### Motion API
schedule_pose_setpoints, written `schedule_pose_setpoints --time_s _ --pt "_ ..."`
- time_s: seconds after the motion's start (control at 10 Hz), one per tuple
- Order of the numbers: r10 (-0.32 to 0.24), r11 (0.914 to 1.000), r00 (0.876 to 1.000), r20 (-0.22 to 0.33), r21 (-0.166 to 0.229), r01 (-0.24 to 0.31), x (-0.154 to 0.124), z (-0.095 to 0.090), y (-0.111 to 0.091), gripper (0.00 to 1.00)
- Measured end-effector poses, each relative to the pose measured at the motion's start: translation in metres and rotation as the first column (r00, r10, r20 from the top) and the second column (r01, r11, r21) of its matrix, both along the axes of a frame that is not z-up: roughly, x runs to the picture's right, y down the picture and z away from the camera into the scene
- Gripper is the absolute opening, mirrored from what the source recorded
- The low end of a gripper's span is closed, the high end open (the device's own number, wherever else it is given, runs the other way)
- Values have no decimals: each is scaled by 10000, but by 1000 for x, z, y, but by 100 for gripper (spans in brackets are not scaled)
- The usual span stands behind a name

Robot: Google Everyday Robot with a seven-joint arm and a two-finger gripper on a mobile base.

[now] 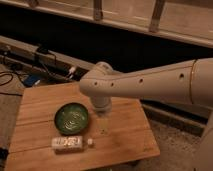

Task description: Place the bottle in the ceramic bowl

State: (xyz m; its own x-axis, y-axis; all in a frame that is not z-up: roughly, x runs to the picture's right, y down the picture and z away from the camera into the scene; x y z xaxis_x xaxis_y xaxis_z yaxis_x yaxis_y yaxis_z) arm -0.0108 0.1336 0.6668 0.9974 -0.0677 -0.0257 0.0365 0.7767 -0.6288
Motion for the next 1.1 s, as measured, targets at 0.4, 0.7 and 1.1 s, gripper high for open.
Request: schedule_pose_setpoints --time_s 0.4,0.7,1.1 --pt "-173 9988 9991 381 -457 190 -34 24 13 80" --pt "-290 9952 9985 468 -925 333 -47 45 48 80" --pt "10 9878 9970 770 -1551 110 -58 45 94 80"
